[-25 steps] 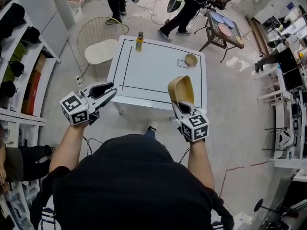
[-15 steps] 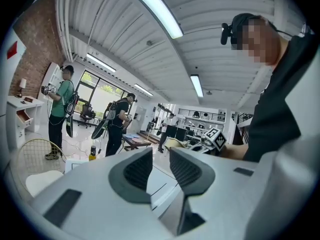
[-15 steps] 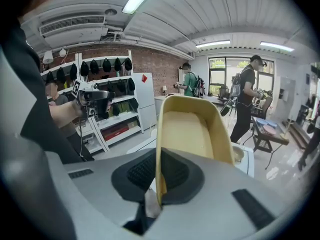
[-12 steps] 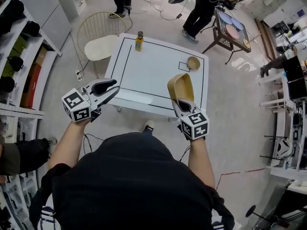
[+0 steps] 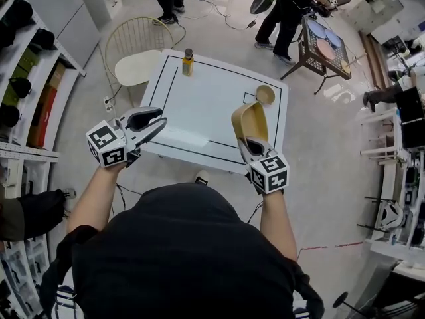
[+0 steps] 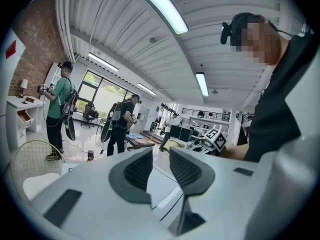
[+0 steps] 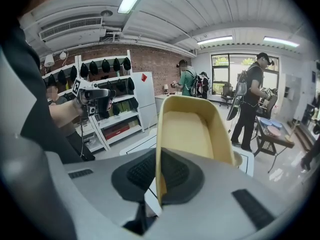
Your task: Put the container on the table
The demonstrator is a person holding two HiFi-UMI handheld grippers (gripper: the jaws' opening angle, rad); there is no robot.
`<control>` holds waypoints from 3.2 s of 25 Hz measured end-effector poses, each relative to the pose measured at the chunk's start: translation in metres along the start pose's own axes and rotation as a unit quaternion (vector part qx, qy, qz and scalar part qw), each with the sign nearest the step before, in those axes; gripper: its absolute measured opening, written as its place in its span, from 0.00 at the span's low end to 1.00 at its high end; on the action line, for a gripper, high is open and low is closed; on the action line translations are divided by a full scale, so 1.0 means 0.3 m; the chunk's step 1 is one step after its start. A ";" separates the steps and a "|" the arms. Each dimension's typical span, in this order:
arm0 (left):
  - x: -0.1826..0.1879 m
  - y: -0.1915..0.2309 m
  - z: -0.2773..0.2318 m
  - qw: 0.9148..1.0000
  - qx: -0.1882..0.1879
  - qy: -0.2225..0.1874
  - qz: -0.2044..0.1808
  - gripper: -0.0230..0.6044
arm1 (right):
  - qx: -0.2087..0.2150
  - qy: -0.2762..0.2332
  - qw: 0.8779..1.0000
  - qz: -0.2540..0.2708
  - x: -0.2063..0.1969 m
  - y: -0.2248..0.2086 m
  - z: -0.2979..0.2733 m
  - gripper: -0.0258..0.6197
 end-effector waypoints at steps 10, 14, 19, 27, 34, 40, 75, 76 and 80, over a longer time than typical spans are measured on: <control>0.037 0.023 -0.204 1.000 0.009 0.003 -0.006 0.19 | 0.014 -0.002 1.000 0.005 -0.030 -0.196 -0.015 0.06; 0.042 0.016 -0.276 1.000 0.013 0.006 -0.007 0.18 | 0.021 -0.001 1.000 0.010 -0.052 -0.261 -0.011 0.06; 0.061 0.019 -0.336 1.000 0.020 0.011 -0.016 0.17 | 0.031 0.000 0.999 0.016 -0.071 -0.328 -0.016 0.05; 0.069 0.006 -0.407 0.999 0.030 0.003 -0.019 0.16 | 0.045 0.000 0.999 0.028 -0.088 -0.398 -0.023 0.06; 0.051 0.015 -0.397 0.999 0.040 0.001 -0.010 0.16 | 0.051 0.000 0.998 0.028 -0.095 -0.404 -0.035 0.06; 0.042 0.034 -0.388 0.999 0.038 0.002 -0.003 0.16 | 0.055 0.005 0.998 0.028 -0.090 -0.400 -0.050 0.06; 0.041 0.291 -0.468 0.999 0.020 0.011 0.033 0.16 | 0.044 0.069 0.996 0.034 -0.127 -0.495 -0.322 0.05; 0.038 0.296 -0.469 0.999 0.019 0.011 0.035 0.16 | 0.046 0.070 0.996 0.032 -0.134 -0.491 -0.333 0.05; 0.030 0.310 -0.471 0.999 0.017 0.013 0.044 0.16 | 0.053 0.077 0.995 0.029 -0.150 -0.475 -0.375 0.05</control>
Point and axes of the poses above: the fingertips, and each gripper's own axes: z backward along the fingers, y to its left, x out of its top, the point moved 6 cm from there along z, backward along the fingers, and after that the axes turned 13 degrees about z, right-handed, at the moved point
